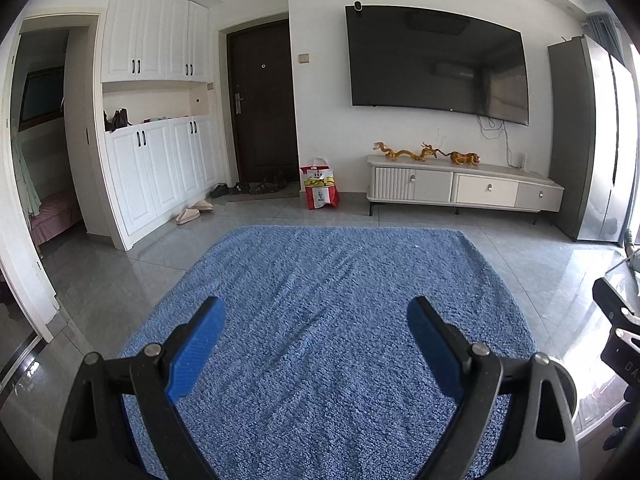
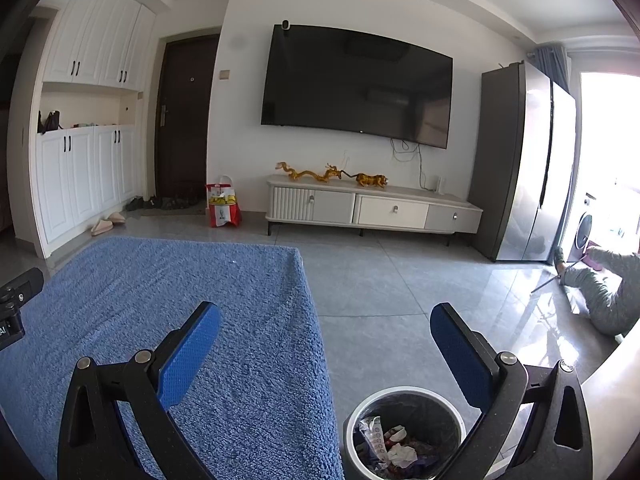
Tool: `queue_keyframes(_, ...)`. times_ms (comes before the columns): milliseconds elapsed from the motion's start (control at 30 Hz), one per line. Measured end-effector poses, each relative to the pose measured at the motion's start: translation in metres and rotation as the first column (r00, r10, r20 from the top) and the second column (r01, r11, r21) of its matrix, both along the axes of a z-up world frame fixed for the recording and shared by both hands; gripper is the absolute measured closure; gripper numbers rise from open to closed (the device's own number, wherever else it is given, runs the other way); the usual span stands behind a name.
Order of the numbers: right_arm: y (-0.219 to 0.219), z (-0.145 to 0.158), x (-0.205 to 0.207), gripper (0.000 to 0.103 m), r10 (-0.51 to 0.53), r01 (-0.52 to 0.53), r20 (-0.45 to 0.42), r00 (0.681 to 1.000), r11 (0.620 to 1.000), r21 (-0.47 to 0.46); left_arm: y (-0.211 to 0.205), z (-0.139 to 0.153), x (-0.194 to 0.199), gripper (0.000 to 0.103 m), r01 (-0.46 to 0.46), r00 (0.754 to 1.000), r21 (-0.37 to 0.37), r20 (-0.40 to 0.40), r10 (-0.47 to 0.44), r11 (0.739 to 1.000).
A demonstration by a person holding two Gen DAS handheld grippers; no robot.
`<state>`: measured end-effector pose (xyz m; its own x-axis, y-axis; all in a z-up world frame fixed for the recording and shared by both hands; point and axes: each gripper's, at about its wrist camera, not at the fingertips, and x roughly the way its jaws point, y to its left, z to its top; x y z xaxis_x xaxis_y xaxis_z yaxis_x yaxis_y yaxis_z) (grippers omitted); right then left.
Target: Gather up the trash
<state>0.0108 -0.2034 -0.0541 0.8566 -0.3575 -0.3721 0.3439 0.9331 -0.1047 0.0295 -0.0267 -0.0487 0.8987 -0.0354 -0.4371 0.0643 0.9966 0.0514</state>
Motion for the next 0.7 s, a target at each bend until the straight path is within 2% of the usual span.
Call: queue_keyframes(700, -0.0081, -0.0047, 0.0016, 0.000, -0.001, 0.001, -0.012, 1.000, 1.000, 0.005, -0.0001, -0.0058, 0.0046, 0.011, 0.007, 1.000, -0.016, -0.029, -0.007, 1.000)
